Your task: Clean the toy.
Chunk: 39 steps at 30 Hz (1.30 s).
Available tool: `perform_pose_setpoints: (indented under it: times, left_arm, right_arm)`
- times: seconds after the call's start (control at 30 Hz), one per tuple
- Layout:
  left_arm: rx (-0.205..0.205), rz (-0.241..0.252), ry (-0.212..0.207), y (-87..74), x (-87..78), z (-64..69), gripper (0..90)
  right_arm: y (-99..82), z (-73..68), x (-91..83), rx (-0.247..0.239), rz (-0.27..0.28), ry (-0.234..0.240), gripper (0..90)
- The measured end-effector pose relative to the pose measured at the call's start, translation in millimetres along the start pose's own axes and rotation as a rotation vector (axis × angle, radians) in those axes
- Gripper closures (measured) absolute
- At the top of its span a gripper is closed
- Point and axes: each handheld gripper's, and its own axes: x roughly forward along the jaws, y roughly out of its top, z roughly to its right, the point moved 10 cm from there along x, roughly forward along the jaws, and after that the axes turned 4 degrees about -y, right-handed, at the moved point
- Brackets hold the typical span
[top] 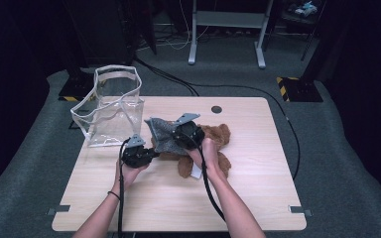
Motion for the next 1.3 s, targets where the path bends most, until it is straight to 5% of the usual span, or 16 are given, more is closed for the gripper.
perform_pose_setpoints:
  times: [0.23, 0.47, 0.77, 1.3]
  left_arm:
    - [-0.006, 0.001, -0.004, -0.5, 0.0, -0.7, 78.2]
    - [-0.009, 0.011, -0.002, 0.4, -0.2, -2.7, 78.3]
    - [-0.021, 0.017, -0.003, -0.3, 0.3, -3.7, 78.3]
    - [-0.033, 0.006, -0.012, -3.4, 0.5, -7.6, 78.3]
  right_arm:
    - [-13.4, -2.1, 15.9, -0.025, -0.041, -0.004, 78.7]
    - [-28.8, 5.1, 10.6, -0.002, -0.096, -0.029, 78.9]
    - [-53.6, 28.3, -0.2, -0.020, -0.096, -0.064, 79.1]
    - [-93.6, 83.7, -40.8, 0.172, -0.077, -0.146, 79.2]
